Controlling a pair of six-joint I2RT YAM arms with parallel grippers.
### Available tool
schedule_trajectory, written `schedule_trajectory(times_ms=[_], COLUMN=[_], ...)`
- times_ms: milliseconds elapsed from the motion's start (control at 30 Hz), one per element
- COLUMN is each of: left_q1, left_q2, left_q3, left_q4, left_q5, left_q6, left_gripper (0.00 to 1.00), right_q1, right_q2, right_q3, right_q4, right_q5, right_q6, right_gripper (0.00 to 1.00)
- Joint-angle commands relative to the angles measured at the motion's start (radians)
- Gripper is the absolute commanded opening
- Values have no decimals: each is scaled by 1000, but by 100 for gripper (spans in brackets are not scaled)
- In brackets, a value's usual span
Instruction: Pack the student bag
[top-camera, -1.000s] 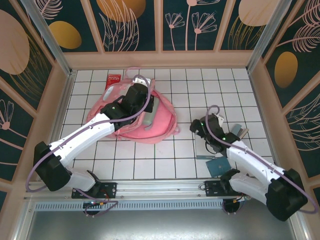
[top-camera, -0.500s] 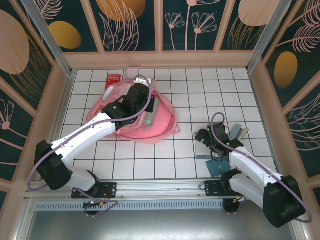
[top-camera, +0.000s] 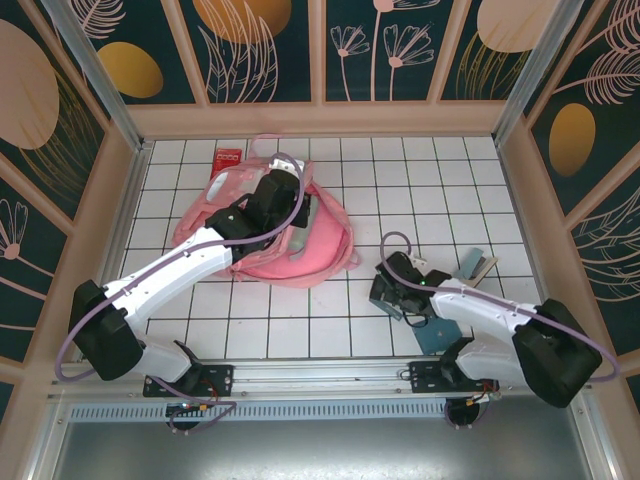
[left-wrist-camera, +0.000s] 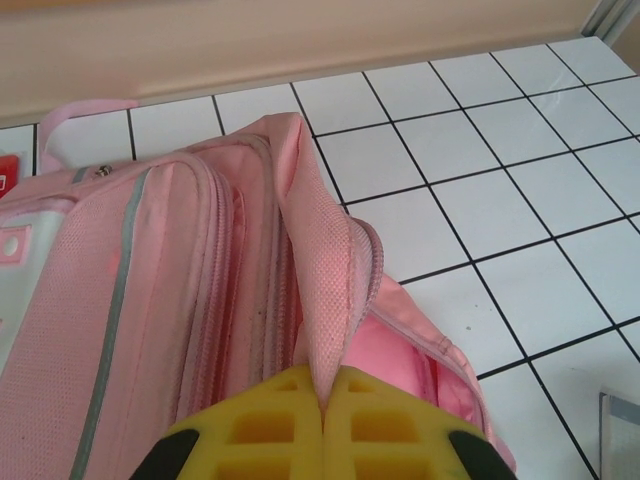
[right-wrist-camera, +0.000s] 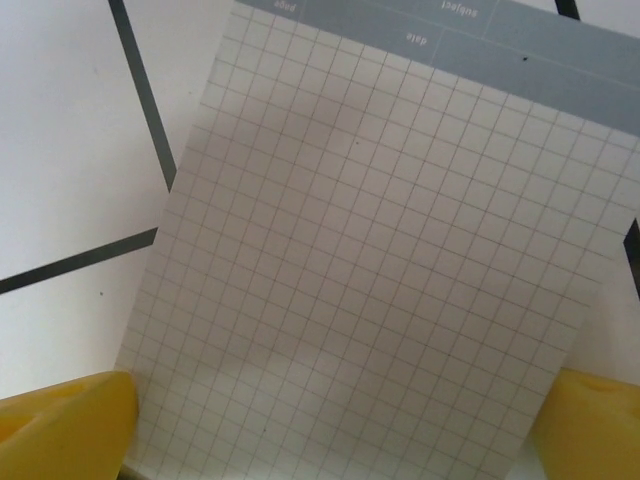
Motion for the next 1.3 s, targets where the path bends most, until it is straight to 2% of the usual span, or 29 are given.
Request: schedule_trajectory(times_ms=[0, 467, 667, 1033, 1267], left_q1=[-1, -1, -1, 1, 2], left_q2=[-31, -67, -75, -90, -87], left_q3=[-5, -49, -64, -85, -86], left_q4=[94, 131, 148, 161, 162], left_q5=[-10, 3, 20, 20, 22], left_q6=[-23, -30, -35, -33, -33], left_gripper=[4, 4, 4, 4, 4], right_q1=[12, 22, -2, -5, 4], right_q2=[43, 25, 76, 223, 240], right_q3=[21, 127, 156, 177, 203], right_q4=[-56, -107, -134, -79, -73], right_q5=[31, 78, 85, 33, 45], right_q6=[63, 270, 368, 351, 340], right_gripper=[99, 99, 99, 99, 99])
